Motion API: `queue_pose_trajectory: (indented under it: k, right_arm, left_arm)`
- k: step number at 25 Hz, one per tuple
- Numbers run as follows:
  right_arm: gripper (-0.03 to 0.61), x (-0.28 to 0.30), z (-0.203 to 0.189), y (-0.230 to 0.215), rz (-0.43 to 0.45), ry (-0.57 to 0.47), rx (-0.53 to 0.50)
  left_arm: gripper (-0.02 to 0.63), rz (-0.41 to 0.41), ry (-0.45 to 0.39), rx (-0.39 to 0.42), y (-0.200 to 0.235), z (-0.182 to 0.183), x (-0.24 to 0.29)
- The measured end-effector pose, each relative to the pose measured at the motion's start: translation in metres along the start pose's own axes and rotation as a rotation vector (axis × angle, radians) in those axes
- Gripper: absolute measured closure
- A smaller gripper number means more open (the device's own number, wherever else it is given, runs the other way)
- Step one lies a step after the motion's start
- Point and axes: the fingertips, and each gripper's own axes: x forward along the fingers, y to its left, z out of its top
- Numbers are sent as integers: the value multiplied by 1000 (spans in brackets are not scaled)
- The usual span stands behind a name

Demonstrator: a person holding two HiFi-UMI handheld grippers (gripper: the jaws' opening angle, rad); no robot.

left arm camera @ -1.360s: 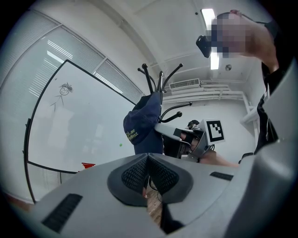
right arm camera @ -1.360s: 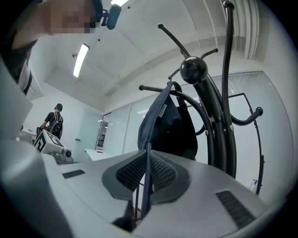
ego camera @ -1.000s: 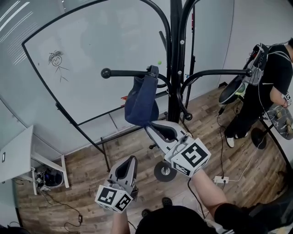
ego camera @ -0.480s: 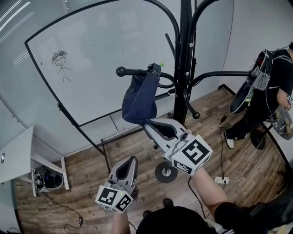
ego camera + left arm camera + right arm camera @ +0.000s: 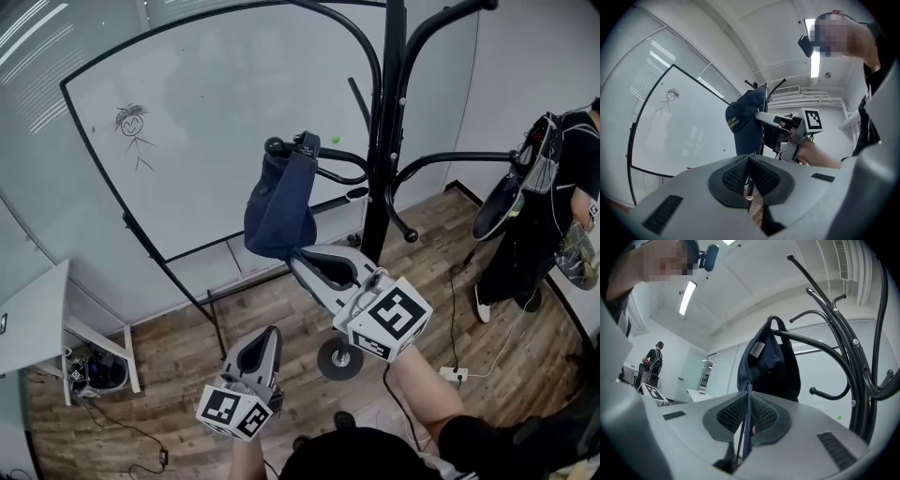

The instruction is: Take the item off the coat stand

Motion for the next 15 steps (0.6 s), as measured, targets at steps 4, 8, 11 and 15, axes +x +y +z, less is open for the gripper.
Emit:
queue_pose_trajectory:
  k: [4,8,11,15]
  right_arm:
    - [534,7,8,9,14,-2,-7]
    - [534,7,11,15,15,-3,-11]
    - [534,1,11,16,10,-5,-14]
    - [534,19,16,13,7,3,-27]
  left_arm:
    - [600,3,-6,-5,4,3,-8]
    - [600,0,-15,-7,1,3,-16]
    - [600,-1,-19,-2,-5,1,-22]
    - [600,7,-14,-8,10,5,-24]
